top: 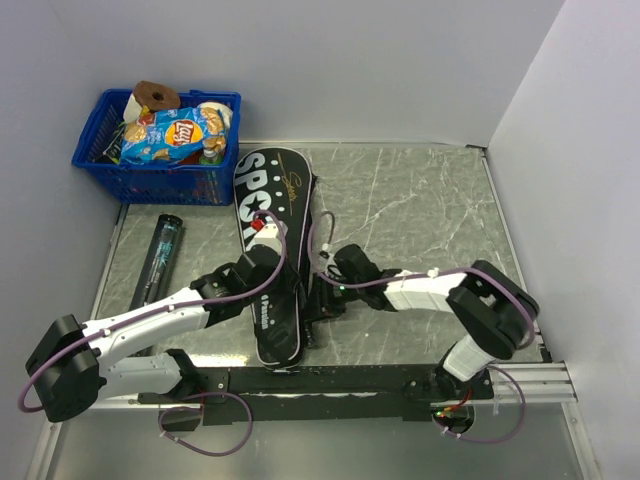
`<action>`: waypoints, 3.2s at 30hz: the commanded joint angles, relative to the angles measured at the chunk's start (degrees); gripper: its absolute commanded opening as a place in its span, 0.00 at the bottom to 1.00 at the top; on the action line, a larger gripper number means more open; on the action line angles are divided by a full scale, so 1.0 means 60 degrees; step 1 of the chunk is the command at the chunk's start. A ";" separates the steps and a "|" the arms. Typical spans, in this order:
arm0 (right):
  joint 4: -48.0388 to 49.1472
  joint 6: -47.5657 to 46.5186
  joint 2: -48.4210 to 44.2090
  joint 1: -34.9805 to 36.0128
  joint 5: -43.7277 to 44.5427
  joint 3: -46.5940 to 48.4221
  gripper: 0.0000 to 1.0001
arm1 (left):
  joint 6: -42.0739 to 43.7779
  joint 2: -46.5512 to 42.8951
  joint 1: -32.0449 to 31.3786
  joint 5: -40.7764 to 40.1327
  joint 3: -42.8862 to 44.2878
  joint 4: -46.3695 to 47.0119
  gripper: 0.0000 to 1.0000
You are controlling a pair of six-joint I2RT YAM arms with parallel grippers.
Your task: Pack up the badminton gear
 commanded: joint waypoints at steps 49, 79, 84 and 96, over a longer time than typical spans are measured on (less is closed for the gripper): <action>0.3302 0.0637 -0.0959 0.0833 0.2197 -0.2042 0.53 | -0.0031 -0.0996 -0.0069 0.0716 -0.0371 0.0600 0.01; 0.5615 0.1457 -0.0068 0.1434 0.1612 -0.1765 0.32 | 0.0013 -0.1040 -0.0054 0.0731 -0.0253 0.0498 0.01; 0.6495 0.1940 0.0782 0.1727 0.1391 -0.1457 0.29 | 0.0013 -0.1054 -0.0054 0.0731 -0.0268 0.0512 0.01; 0.8810 0.2556 0.2584 0.2034 0.0572 -0.0491 0.26 | -0.0031 -0.1245 -0.0054 0.1141 -0.0356 0.0557 0.01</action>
